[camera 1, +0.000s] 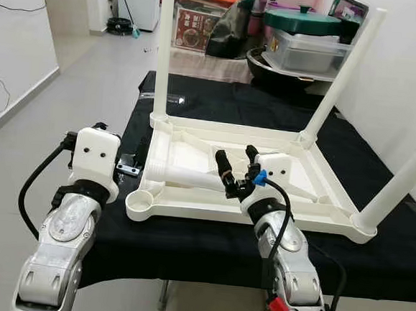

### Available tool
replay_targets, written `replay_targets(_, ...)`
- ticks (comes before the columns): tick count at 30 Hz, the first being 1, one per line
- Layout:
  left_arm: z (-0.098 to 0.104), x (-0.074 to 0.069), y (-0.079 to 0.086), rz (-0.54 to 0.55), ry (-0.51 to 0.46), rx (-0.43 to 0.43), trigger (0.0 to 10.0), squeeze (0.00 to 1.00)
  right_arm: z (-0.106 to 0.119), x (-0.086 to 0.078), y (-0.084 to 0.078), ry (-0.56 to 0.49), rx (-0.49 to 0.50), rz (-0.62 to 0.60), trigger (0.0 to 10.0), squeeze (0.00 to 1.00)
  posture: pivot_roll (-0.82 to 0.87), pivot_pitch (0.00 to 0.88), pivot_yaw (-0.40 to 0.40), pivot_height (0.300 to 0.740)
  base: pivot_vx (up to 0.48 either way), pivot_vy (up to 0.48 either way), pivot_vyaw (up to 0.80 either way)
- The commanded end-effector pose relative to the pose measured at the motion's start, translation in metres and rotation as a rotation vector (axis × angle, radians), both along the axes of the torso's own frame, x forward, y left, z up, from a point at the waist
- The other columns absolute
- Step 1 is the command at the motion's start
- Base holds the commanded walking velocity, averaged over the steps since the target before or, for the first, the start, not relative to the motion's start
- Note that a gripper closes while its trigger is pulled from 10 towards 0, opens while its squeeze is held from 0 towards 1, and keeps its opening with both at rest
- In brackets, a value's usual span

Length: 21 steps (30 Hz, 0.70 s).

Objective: Building children table

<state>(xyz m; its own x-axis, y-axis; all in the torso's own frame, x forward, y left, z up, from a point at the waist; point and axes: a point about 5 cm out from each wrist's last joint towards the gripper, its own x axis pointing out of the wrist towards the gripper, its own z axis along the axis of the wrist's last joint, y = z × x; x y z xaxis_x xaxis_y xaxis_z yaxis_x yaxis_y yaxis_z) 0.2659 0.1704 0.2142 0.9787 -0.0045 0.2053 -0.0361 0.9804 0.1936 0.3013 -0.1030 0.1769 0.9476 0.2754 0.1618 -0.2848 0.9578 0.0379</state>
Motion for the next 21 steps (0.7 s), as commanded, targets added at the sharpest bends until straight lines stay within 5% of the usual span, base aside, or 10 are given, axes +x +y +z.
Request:
replay_targets(1,-0.0007,0.0023,0.0004,-0.002,0.004,0.024,10.0,0.0,-0.0019,0.0019,-0.0005,0.014,0.004,-0.003,10.0,0.0,0.11,0.006,-0.109,0.74,0.364,0.0,0.0)
replay_targets(15,-0.0027,0.0016,-0.0003,-0.01,0.013,0.034,10.0,0.0,-0.0023,0.001,-0.0006,0.014,0.0,-0.011,10.0,0.0,0.11,0.011,-0.105,0.74,0.385,0.0,0.0)
replay_targets(21,-0.0059,0.0024,0.0002,-0.001,0.038,0.022,10.0,0.0,-0.0032,0.0005,-0.0005,0.015,-0.002,-0.015,10.0,0.0,0.11,0.013,-0.104,0.74,0.0,0.0,0.0)
